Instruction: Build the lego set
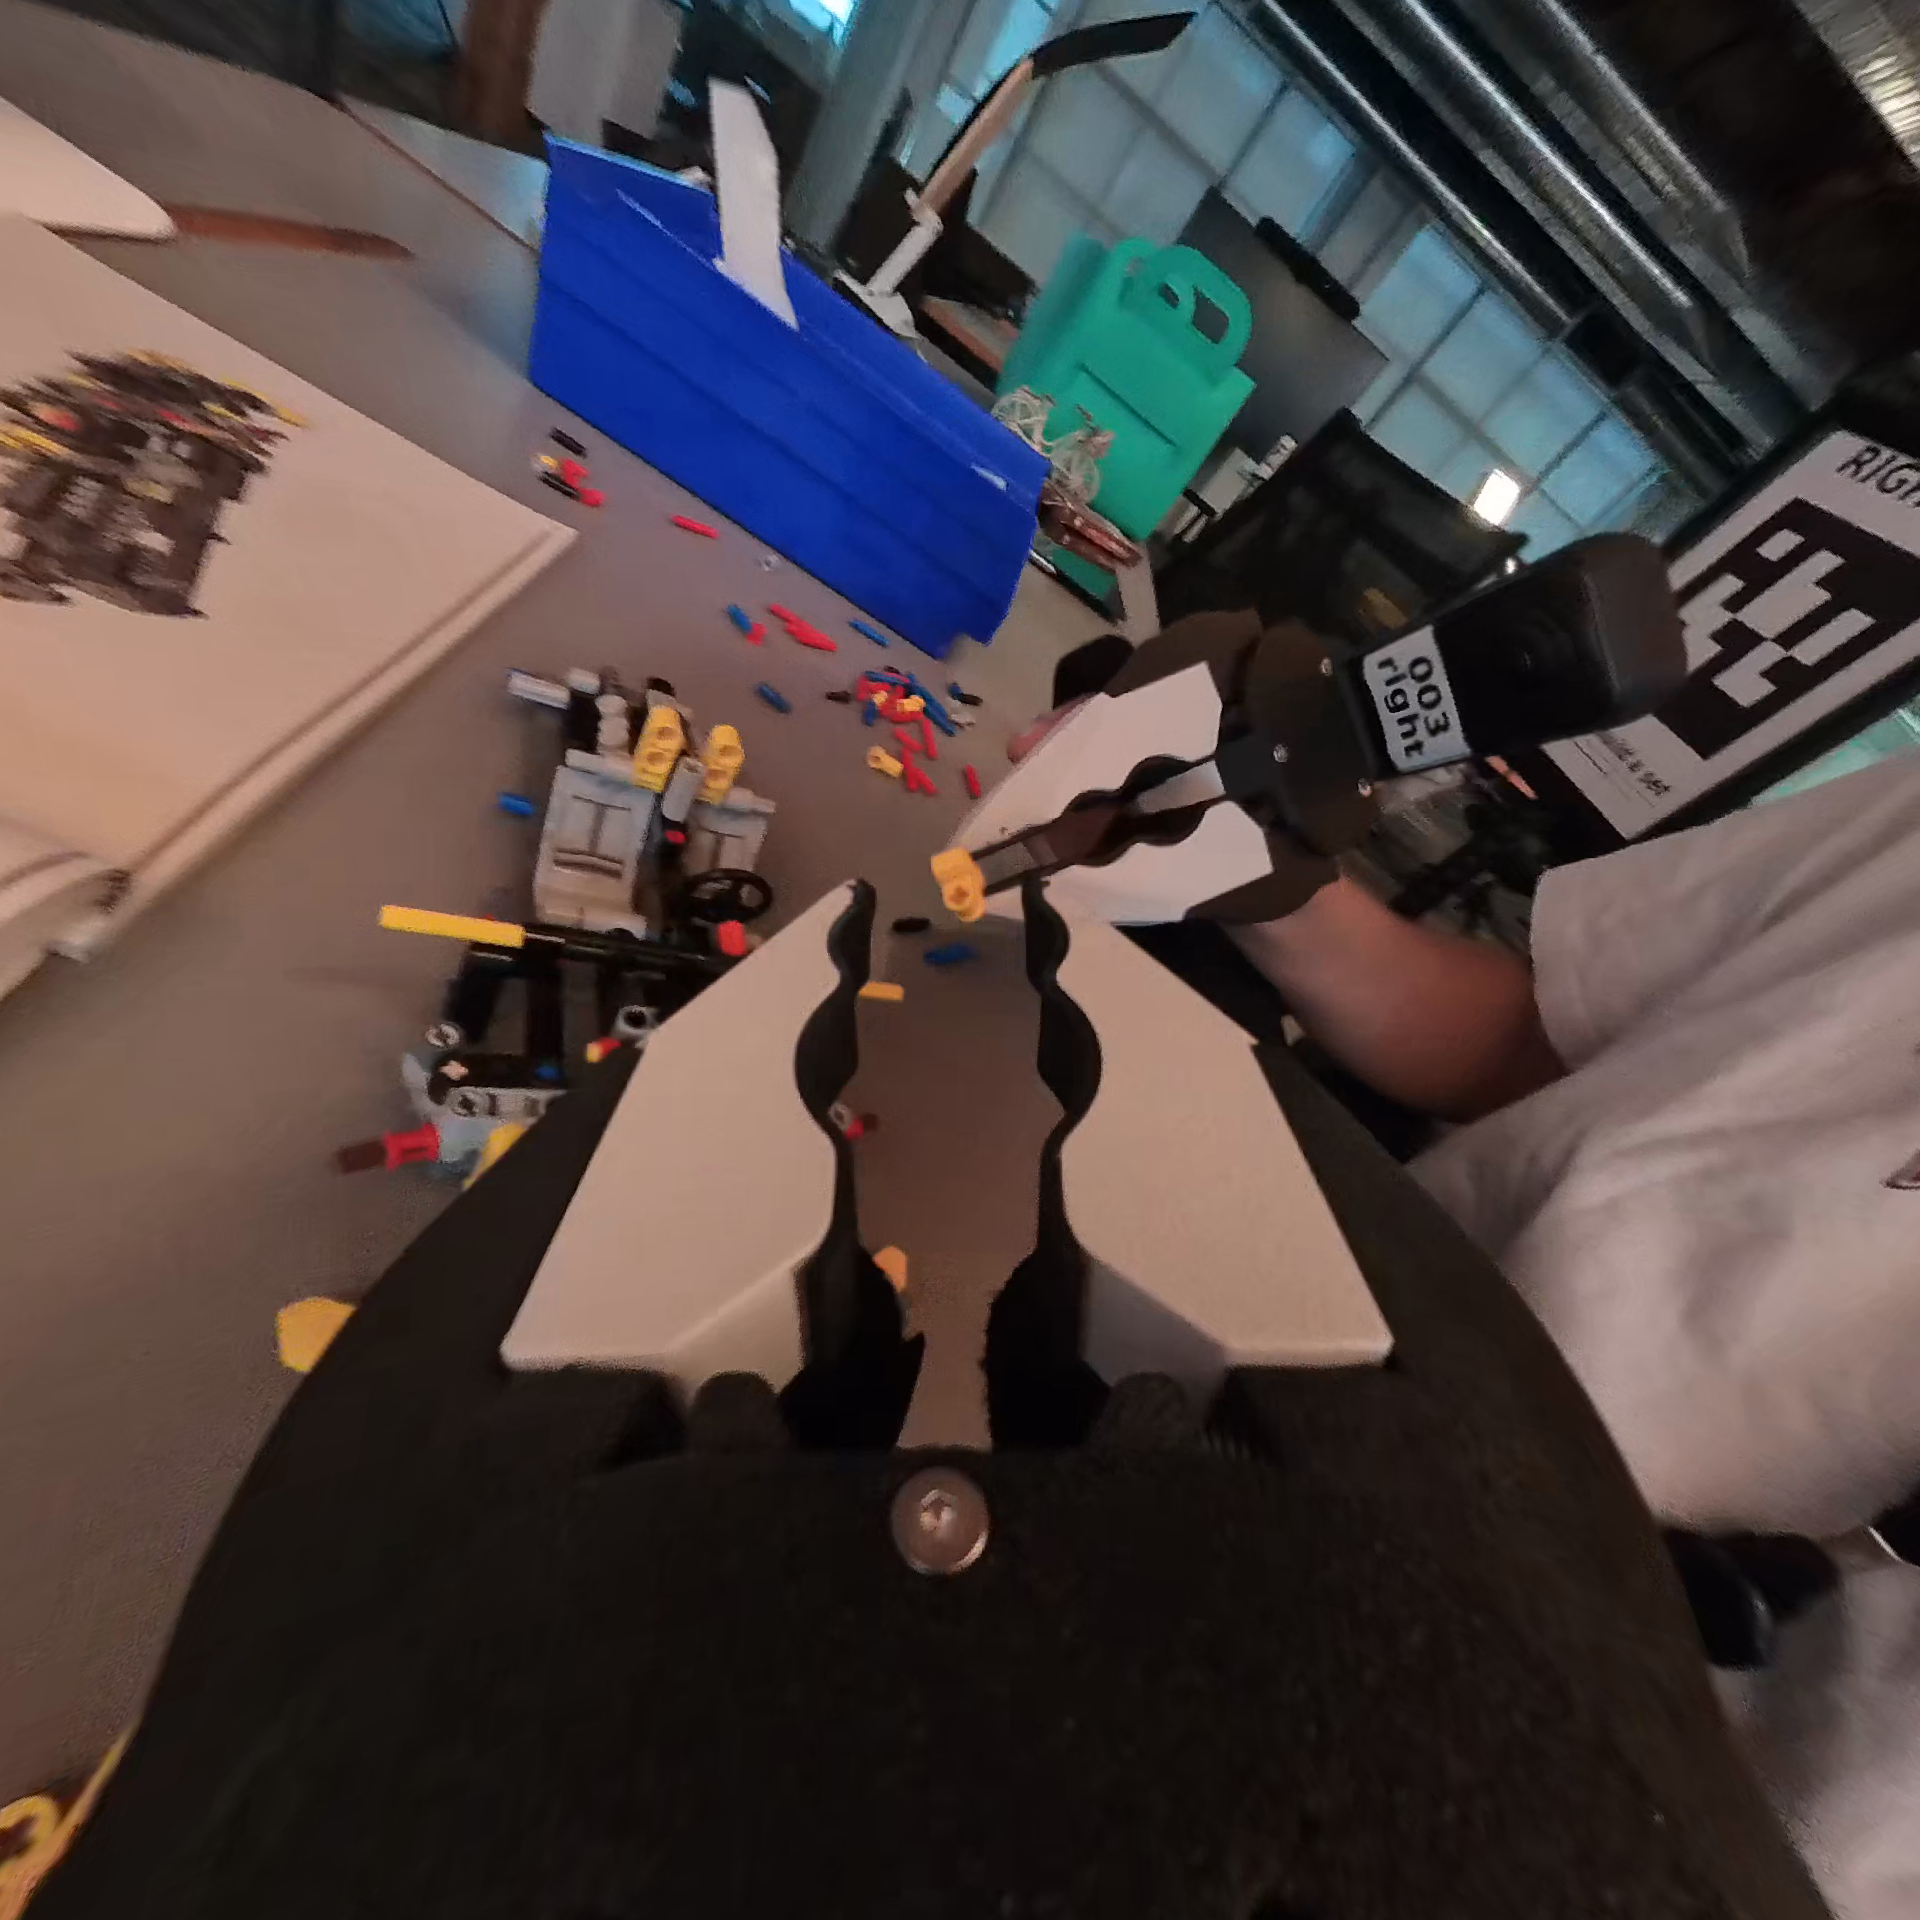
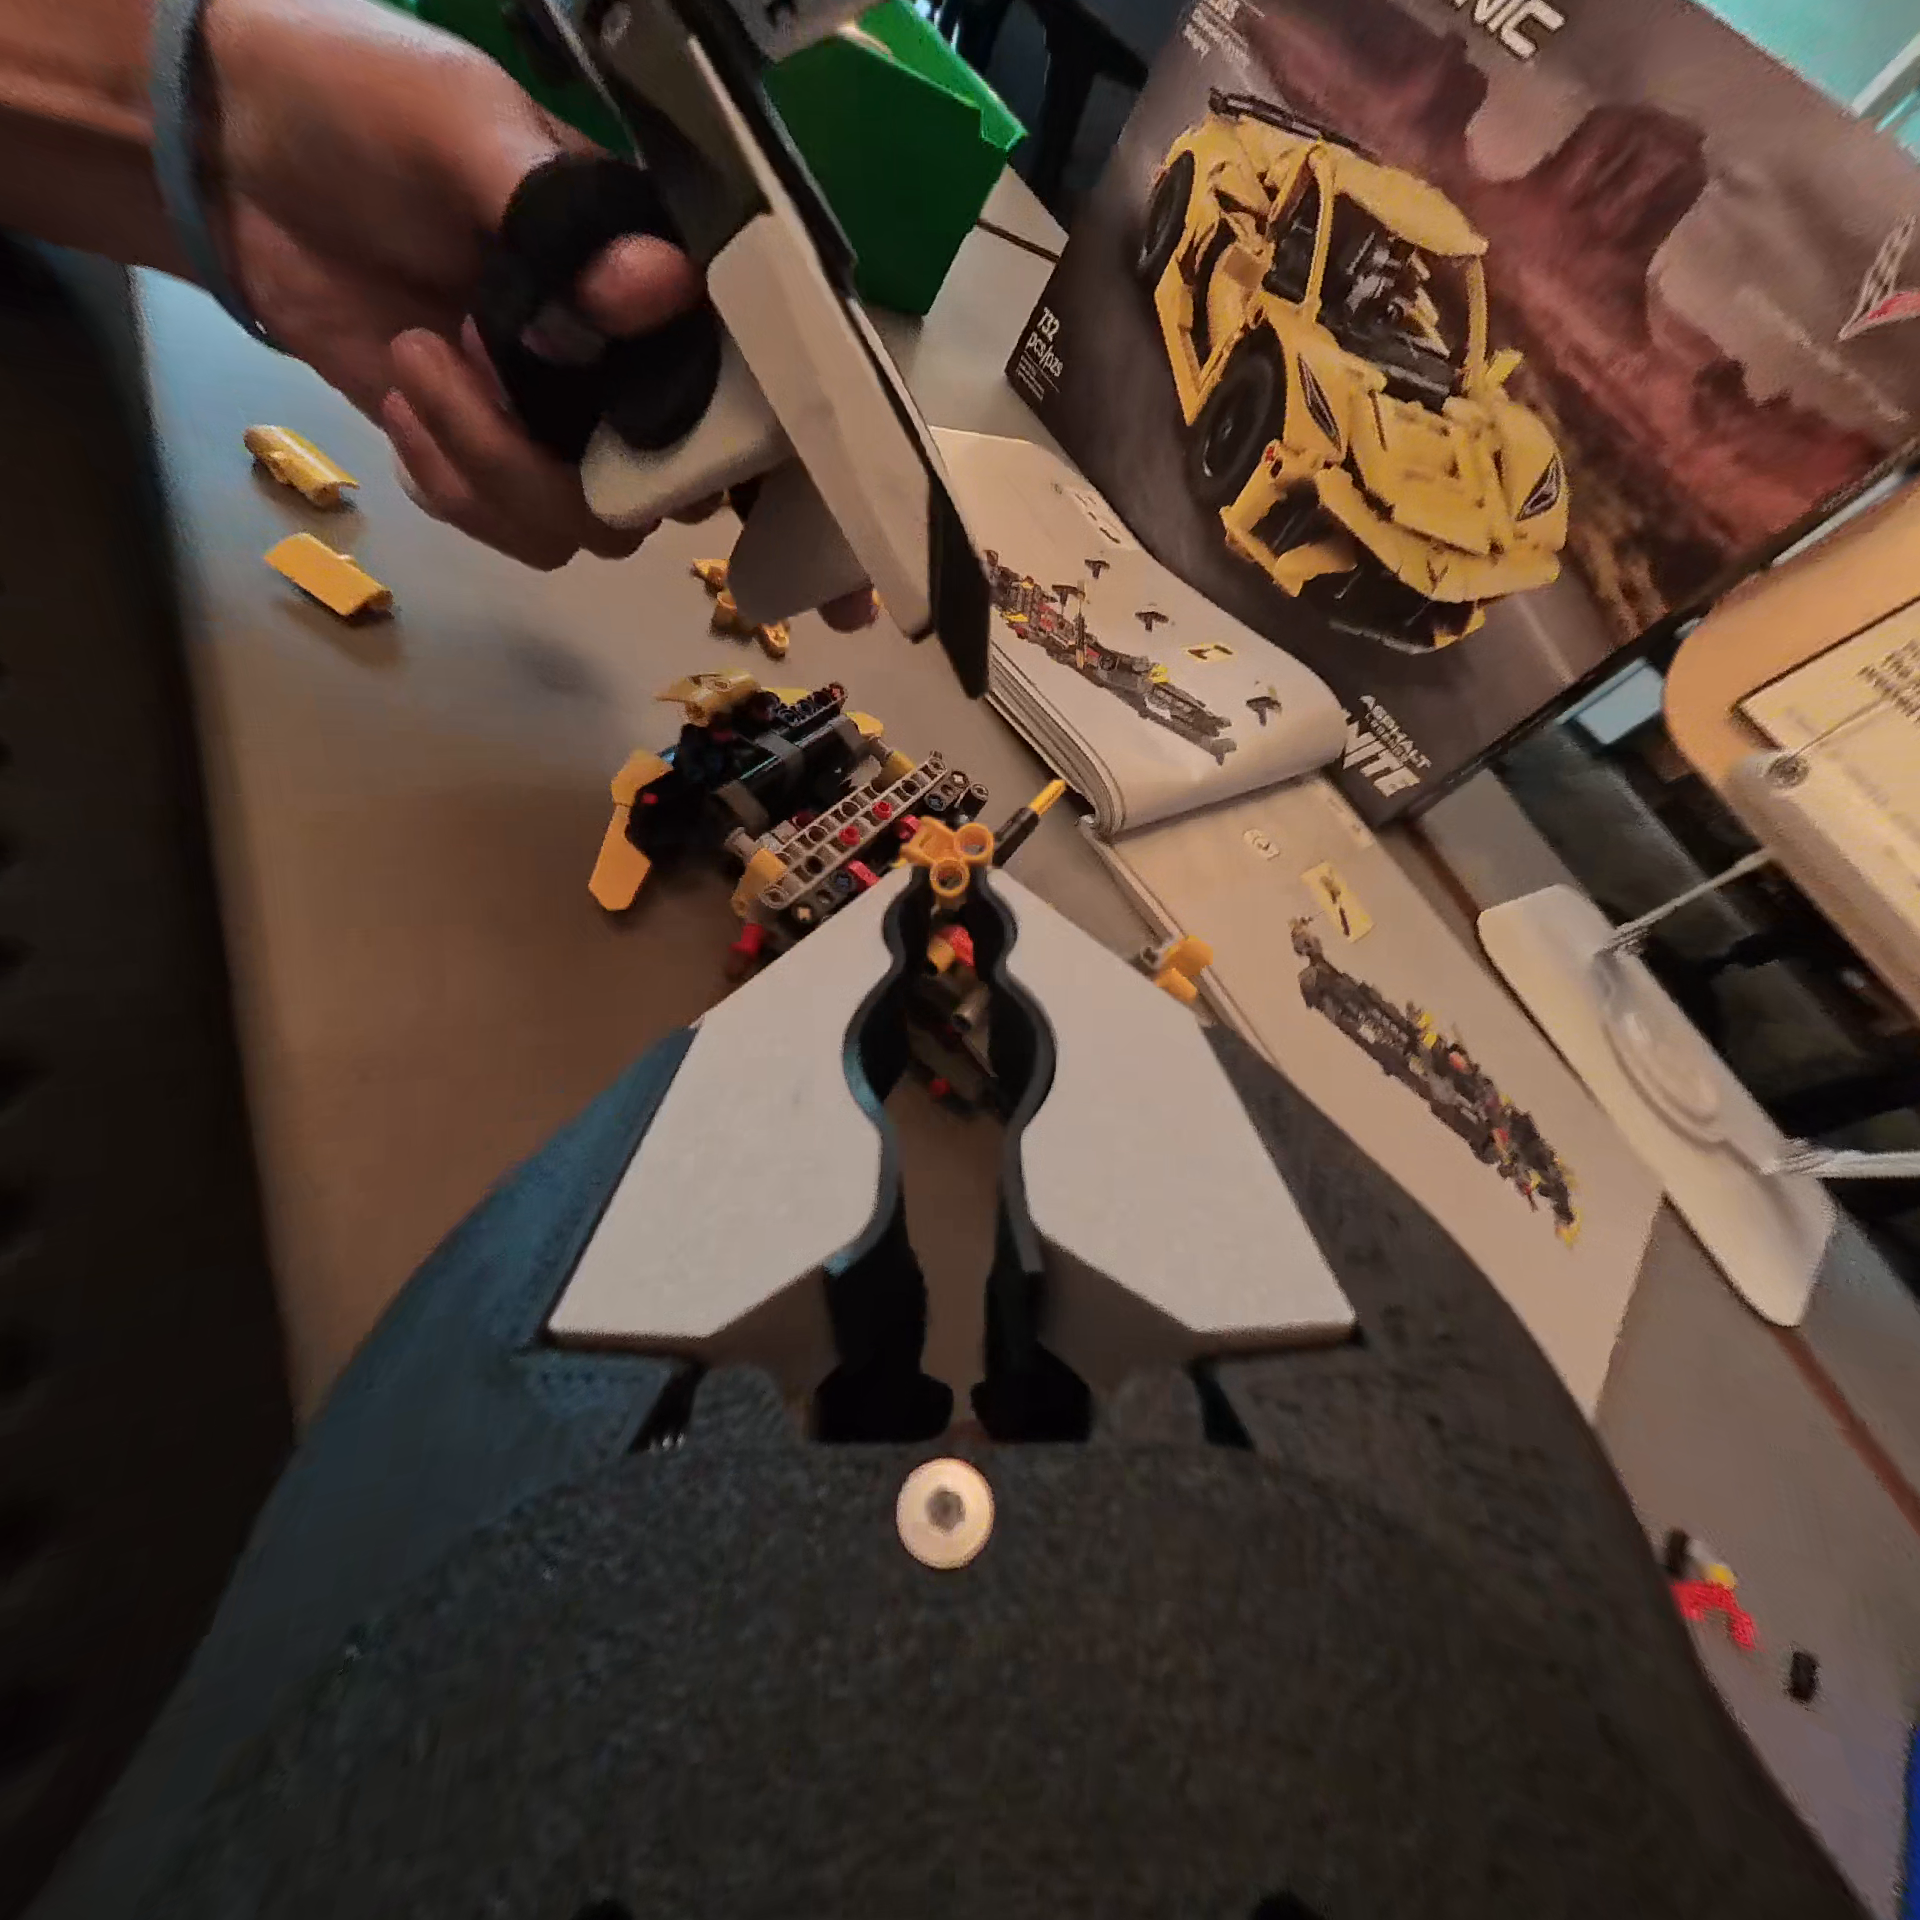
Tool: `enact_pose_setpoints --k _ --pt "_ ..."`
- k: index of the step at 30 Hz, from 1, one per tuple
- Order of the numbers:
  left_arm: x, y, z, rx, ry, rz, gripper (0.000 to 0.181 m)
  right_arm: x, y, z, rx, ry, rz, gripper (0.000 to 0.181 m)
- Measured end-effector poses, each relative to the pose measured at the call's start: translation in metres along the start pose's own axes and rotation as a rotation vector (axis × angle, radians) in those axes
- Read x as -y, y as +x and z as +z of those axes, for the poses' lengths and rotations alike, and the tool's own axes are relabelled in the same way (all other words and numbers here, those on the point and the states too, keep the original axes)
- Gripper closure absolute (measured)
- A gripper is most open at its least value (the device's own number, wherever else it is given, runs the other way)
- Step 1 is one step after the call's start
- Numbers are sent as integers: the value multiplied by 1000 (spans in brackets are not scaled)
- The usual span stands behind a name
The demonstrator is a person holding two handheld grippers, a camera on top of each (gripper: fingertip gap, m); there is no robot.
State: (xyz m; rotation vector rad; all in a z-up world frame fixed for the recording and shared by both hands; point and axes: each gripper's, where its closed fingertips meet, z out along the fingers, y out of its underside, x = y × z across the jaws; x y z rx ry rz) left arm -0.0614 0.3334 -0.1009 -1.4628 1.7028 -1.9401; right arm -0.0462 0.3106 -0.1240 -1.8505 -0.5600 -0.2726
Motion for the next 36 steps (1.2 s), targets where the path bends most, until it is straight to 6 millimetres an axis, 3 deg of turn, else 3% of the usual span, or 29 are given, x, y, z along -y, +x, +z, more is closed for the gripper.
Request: enact_pose_setpoints --k 7,12,32,36 --pt "-20 12 7 -60 -119 4 157 21 -6 5 -94 35 -282 174" --pt "-17 13 7 -82 -95 -23 167 24 -15 11 -90 32 -394 174" --pt "-30 16 7 -120 -161 -34 172 23 -22 10 -55 53 -422 174" --pt "-31 18 6 -115 -176 31 173 24 -24 8 -53 77 -404 174"
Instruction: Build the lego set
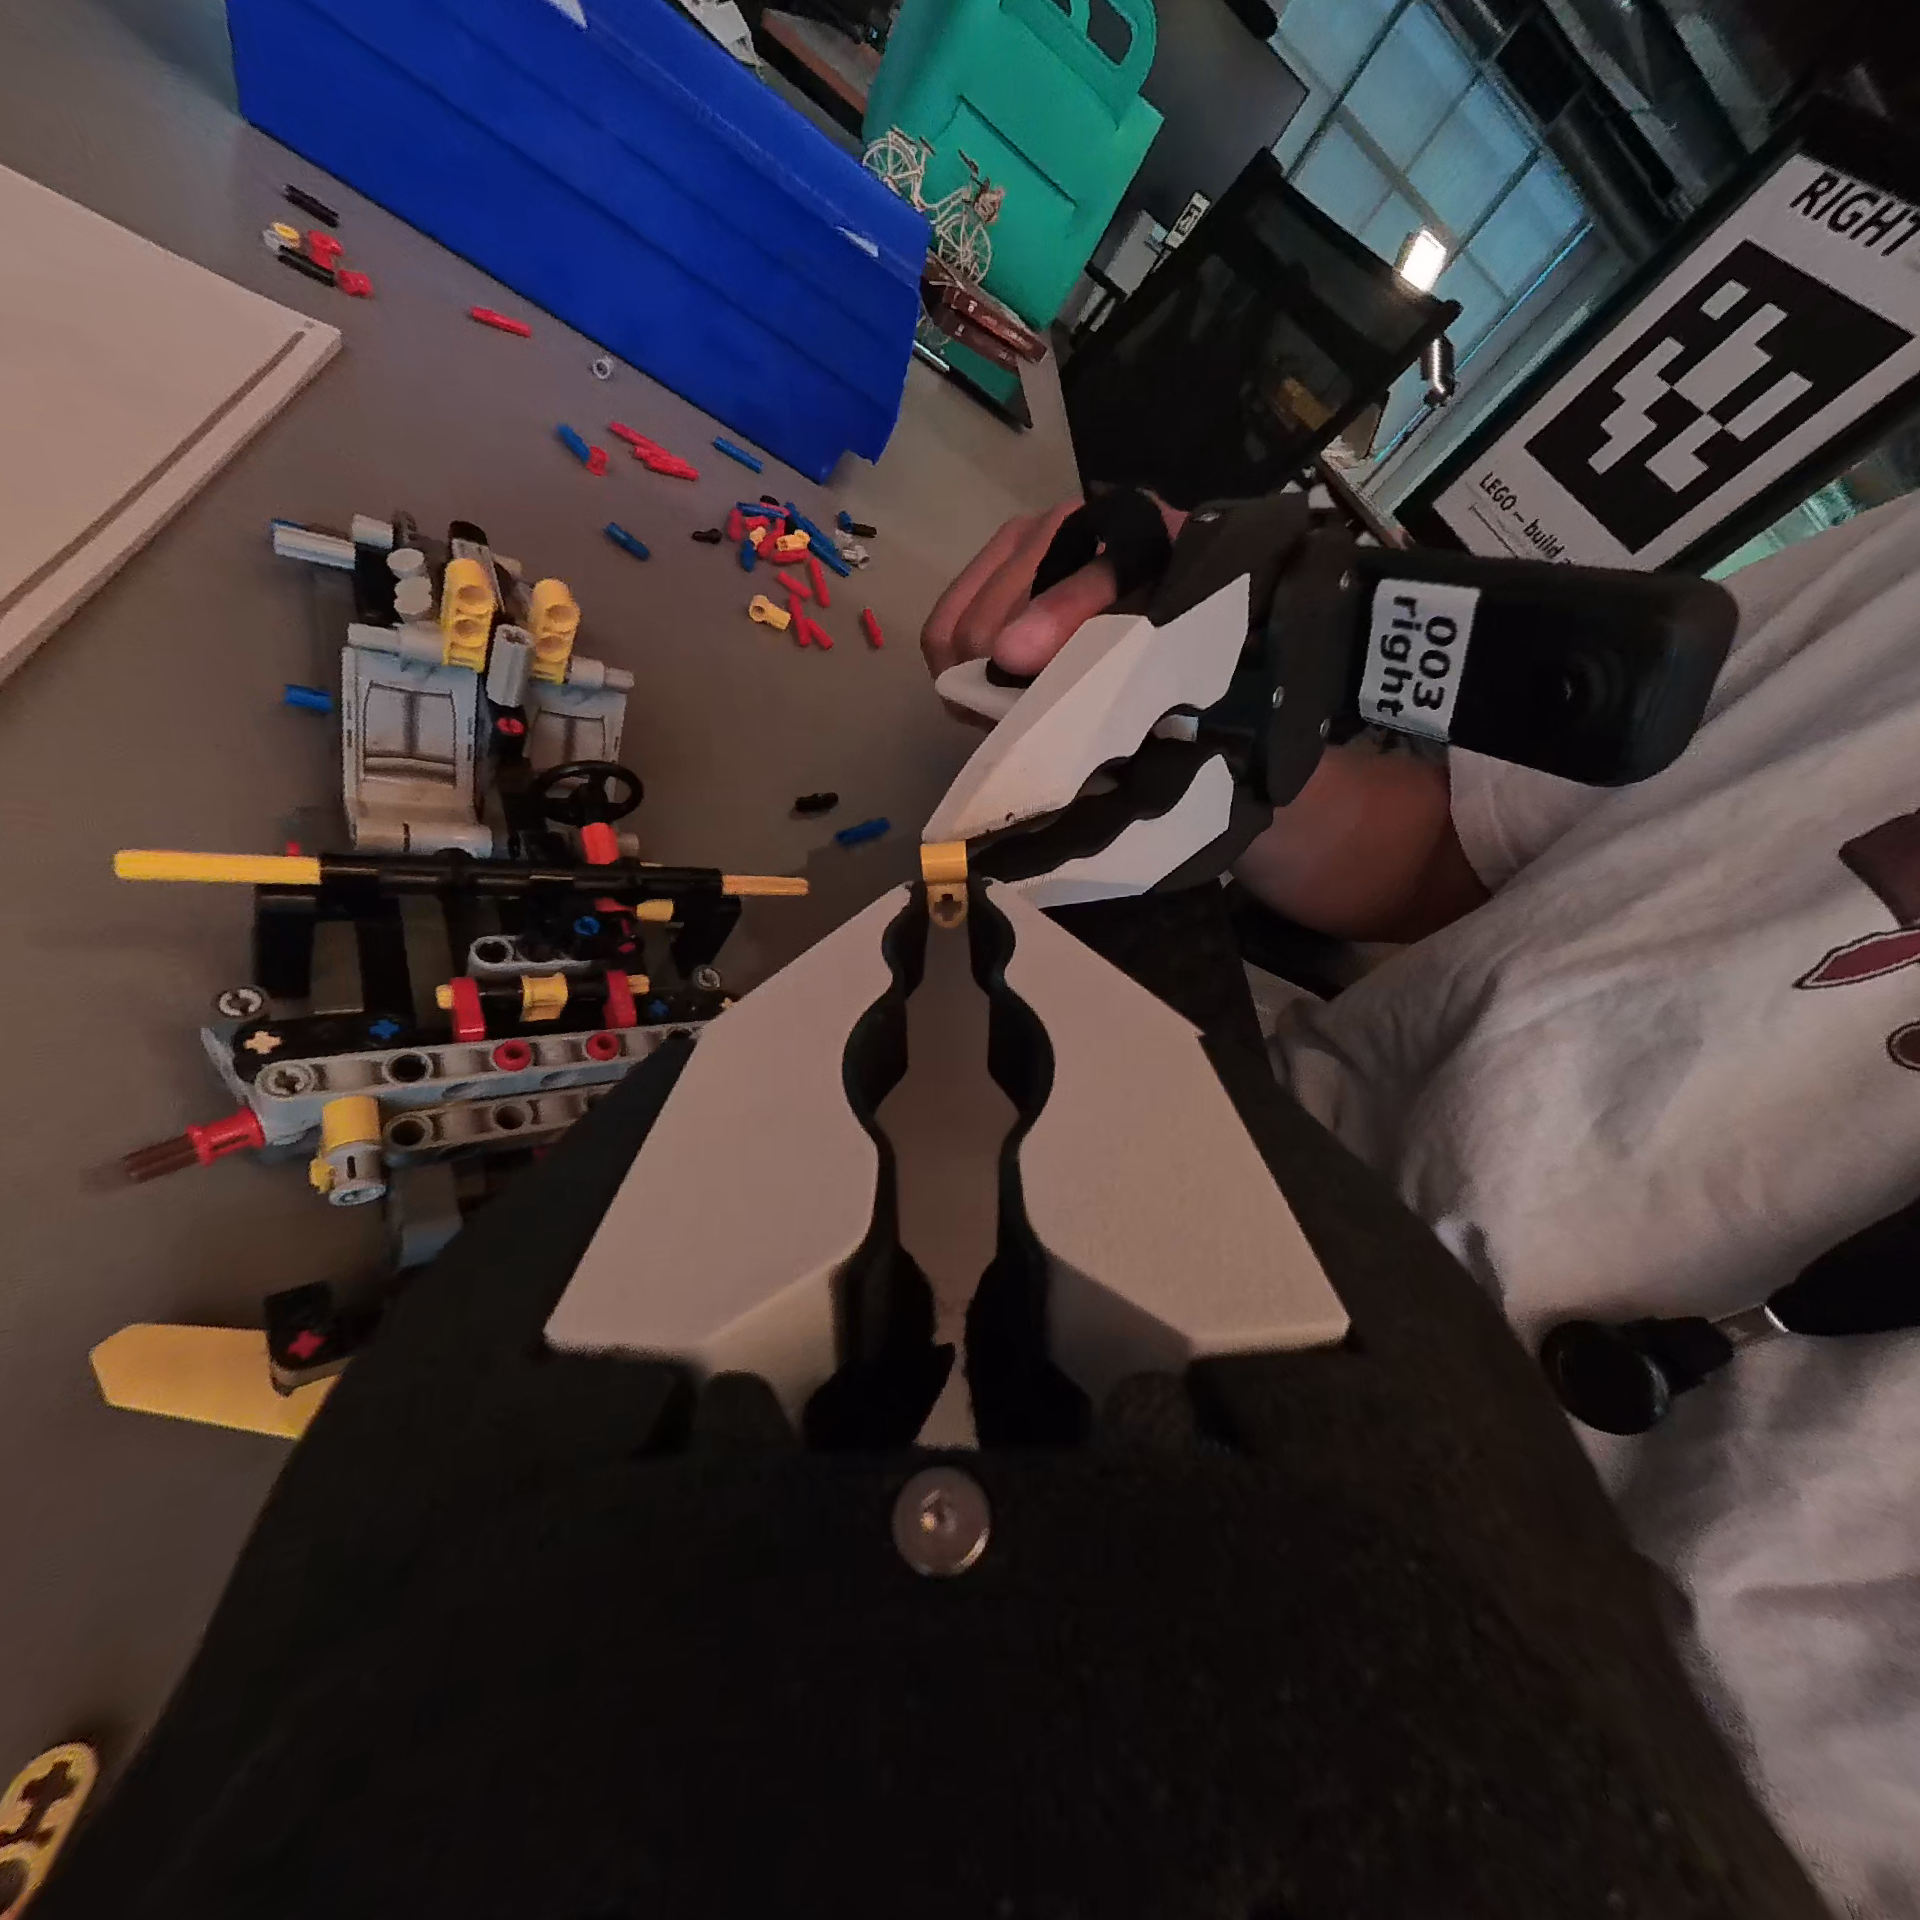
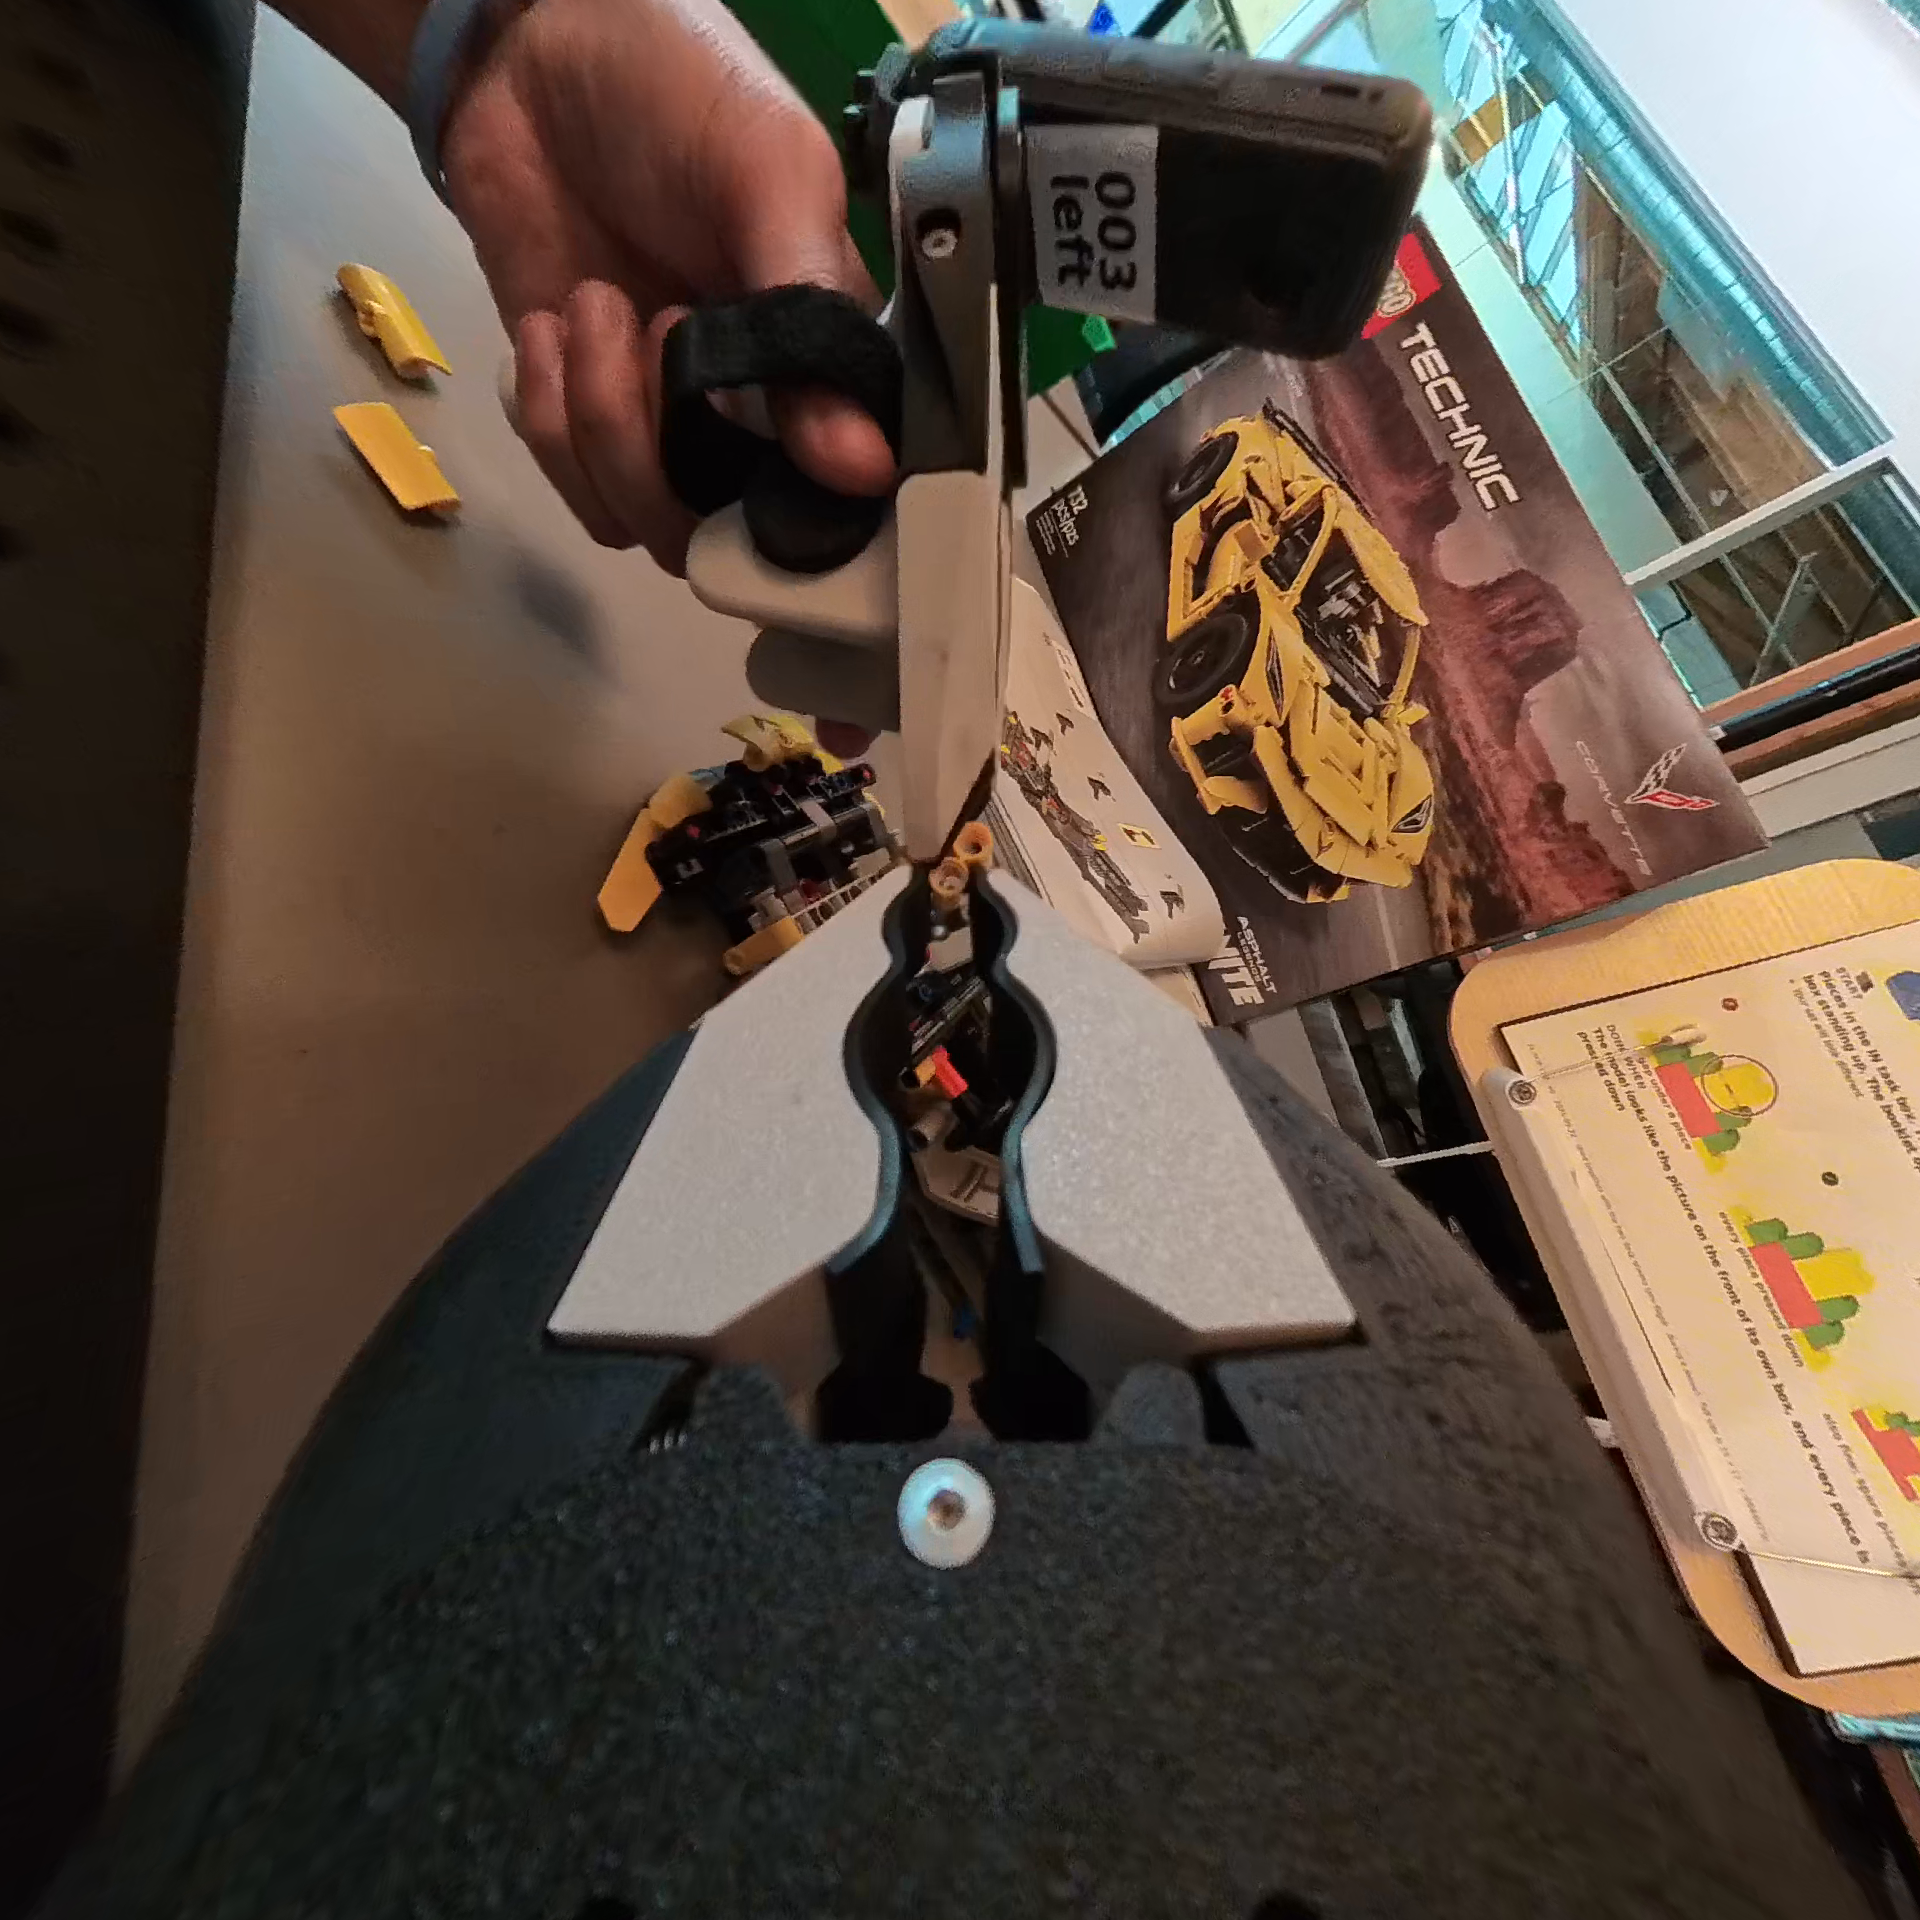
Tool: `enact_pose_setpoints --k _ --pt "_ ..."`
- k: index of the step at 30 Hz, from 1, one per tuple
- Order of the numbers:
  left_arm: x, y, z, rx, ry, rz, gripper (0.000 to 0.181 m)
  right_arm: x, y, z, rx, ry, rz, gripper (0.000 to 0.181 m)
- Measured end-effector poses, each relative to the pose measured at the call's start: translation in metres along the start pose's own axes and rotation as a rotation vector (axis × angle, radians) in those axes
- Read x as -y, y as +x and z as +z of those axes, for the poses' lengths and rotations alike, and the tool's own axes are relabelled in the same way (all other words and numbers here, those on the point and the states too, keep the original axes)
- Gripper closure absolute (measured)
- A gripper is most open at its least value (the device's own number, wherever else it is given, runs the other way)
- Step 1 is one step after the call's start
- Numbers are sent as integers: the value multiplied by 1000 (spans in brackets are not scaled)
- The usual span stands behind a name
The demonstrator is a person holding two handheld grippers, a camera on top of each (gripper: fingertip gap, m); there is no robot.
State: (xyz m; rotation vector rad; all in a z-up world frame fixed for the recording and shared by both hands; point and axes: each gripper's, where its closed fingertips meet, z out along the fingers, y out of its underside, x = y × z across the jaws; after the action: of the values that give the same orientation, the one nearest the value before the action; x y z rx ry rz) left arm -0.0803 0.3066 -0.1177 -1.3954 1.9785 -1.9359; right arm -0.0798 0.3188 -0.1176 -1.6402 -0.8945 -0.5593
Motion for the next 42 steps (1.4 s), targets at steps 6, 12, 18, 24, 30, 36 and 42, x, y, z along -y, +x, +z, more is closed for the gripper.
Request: enact_pose_setpoints --k 6,12,18,24,30,36,42 --pt "5 -2 -3 14 25 9 173 -5 1 -11 36 -30 222 175" --pt "17 -8 -11 88 87 60 173 -73 -3 -61 161 -235 632 160" --pt "27 -10 -12 147 148 128 173 -118 -29 -85 240 -418 803 162" --pt "24 -21 -13 195 139 119 173 -113 -40 -84 272 -433 746 163" --pt "25 -22 -14 210 143 130 173 -112 -38 -85 249 -427 731 164" --pt "25 -25 -15 225 137 137 173 -107 -43 -81 288 -437 752 164" --pt "24 -24 -14 230 126 143 173 -106 -45 -83 341 -440 833 166"
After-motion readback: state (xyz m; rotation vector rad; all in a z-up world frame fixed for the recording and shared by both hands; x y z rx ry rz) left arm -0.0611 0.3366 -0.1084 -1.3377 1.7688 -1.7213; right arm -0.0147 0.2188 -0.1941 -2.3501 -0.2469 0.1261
